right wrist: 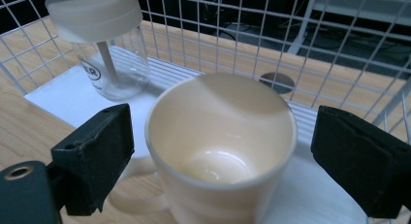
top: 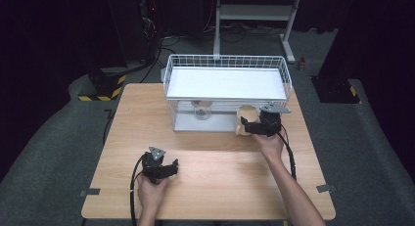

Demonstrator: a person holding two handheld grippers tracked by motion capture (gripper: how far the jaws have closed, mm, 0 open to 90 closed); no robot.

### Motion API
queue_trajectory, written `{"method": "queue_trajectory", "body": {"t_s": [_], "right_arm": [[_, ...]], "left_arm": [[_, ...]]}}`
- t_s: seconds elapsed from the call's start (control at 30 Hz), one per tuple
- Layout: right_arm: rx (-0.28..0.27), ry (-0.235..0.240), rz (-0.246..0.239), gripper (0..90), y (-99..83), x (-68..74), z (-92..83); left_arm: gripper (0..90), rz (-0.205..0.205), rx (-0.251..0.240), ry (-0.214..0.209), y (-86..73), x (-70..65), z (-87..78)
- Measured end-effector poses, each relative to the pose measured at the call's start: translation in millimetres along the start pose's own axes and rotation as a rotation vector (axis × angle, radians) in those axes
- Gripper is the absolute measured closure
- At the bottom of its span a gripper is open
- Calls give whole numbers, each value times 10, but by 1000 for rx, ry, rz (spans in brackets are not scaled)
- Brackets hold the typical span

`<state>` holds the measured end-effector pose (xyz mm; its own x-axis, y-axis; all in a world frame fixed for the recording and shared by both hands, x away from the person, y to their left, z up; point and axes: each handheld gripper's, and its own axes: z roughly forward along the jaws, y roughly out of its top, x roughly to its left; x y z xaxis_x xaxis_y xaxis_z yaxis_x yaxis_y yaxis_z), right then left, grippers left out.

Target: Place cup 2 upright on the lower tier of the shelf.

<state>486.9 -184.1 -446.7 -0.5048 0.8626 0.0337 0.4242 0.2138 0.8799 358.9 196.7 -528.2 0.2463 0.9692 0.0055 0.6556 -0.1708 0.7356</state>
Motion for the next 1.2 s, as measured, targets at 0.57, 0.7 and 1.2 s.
{"method": "queue_trajectory", "body": {"t_s": [0.57, 0.7, 1.2], "right_arm": [[32, -1, 27, 143, -316, -34, -232], [68, -7, 34, 159, -390, -26, -193], [139, -73, 35, 275, -518, 95, 33]], "left_arm": [[191, 0, 0, 0, 0, 0, 0], [191, 0, 0, 0, 0, 0, 0], [192, 5, -1, -3, -1, -3, -1]]}}
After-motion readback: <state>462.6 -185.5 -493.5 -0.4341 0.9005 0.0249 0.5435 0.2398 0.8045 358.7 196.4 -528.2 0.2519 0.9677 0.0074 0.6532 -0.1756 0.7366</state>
